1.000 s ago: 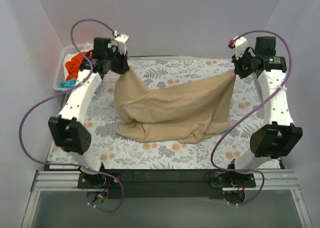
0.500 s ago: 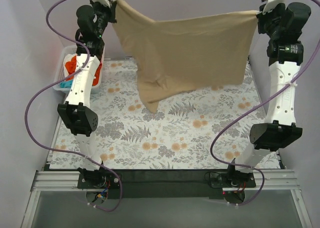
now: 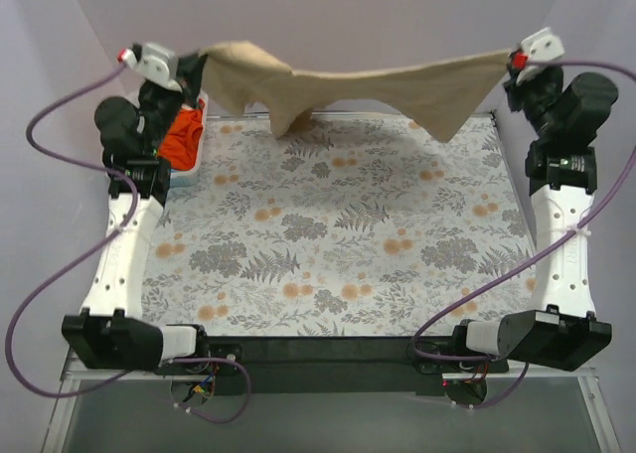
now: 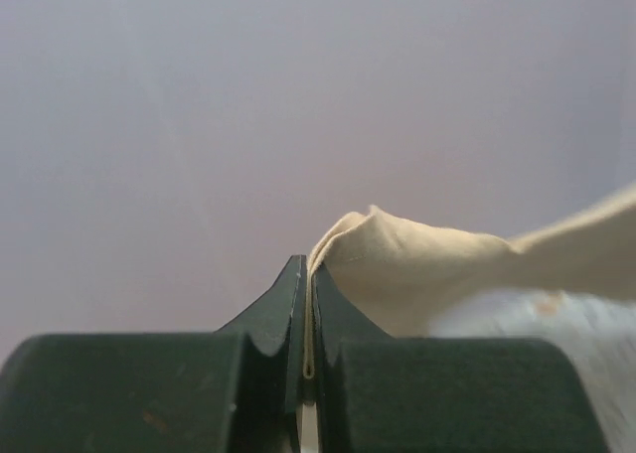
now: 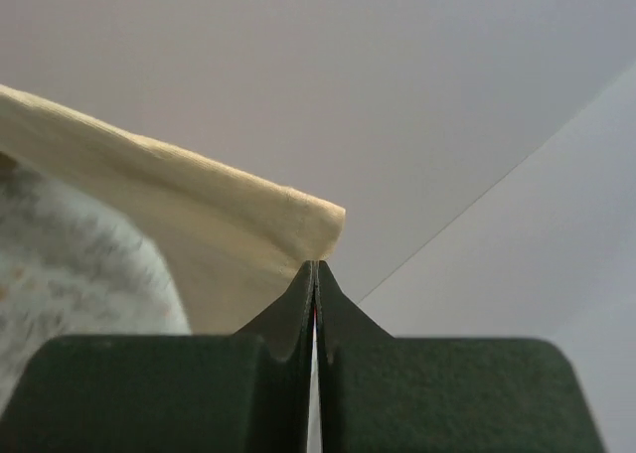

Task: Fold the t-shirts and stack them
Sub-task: Flatten the tshirt out

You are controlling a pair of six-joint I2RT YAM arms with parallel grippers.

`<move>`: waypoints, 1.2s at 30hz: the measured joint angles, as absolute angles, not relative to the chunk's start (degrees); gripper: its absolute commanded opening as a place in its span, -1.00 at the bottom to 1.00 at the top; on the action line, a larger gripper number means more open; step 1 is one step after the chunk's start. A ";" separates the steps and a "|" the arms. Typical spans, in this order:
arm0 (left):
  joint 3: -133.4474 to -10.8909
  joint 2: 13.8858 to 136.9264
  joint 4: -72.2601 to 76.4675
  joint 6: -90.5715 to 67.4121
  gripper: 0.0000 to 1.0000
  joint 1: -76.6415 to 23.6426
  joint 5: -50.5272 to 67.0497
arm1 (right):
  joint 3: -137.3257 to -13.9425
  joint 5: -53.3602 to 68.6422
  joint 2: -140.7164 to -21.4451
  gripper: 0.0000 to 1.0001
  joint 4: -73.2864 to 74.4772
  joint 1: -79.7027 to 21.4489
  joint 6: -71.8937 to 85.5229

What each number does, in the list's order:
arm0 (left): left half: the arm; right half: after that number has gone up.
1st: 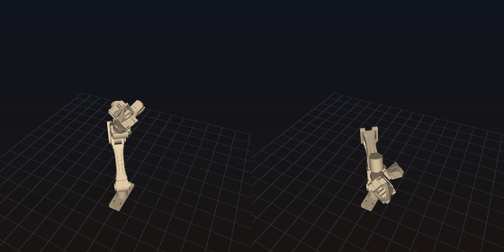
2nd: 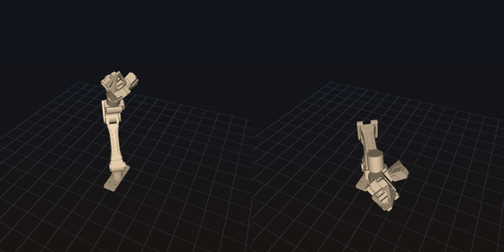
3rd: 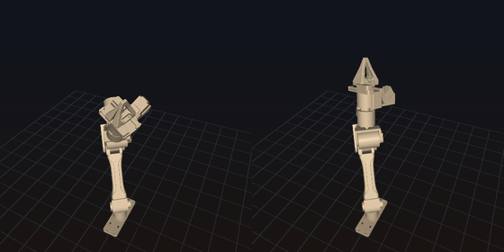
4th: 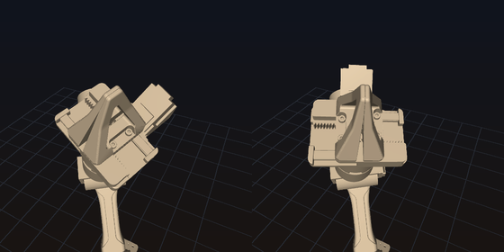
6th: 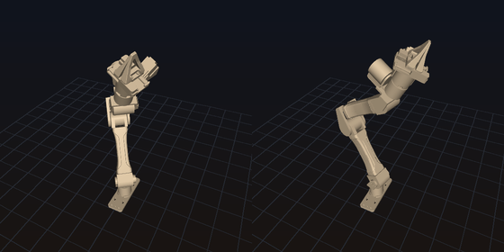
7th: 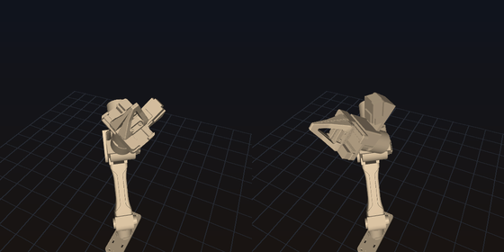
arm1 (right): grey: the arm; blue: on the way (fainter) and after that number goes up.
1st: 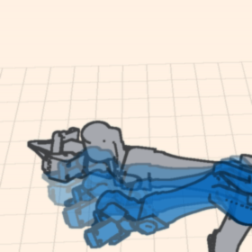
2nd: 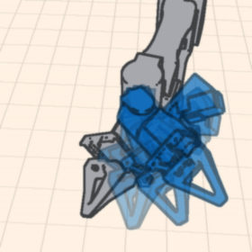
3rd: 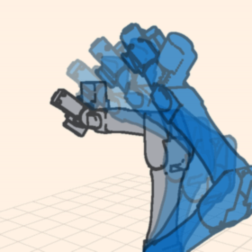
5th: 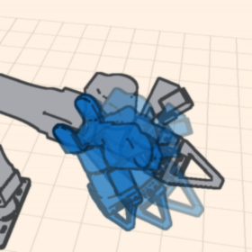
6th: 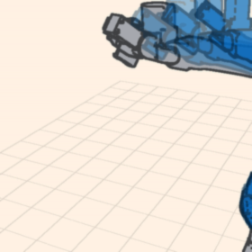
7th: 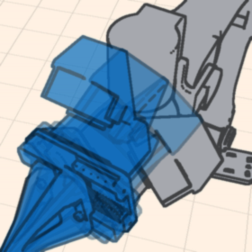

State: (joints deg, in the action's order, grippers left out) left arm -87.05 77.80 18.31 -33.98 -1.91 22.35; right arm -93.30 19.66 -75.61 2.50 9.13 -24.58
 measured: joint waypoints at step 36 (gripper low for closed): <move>-57.17 75.55 -31.48 -18.41 -0.14 -2.87 38.72 | -72.88 25.58 -83.42 -0.03 41.87 9.37 -51.72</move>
State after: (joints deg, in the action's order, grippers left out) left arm -57.17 75.55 -31.48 -18.41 -2.87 38.72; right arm -72.88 25.58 -83.42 41.87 9.37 -51.72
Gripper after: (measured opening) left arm 0.502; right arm 0.559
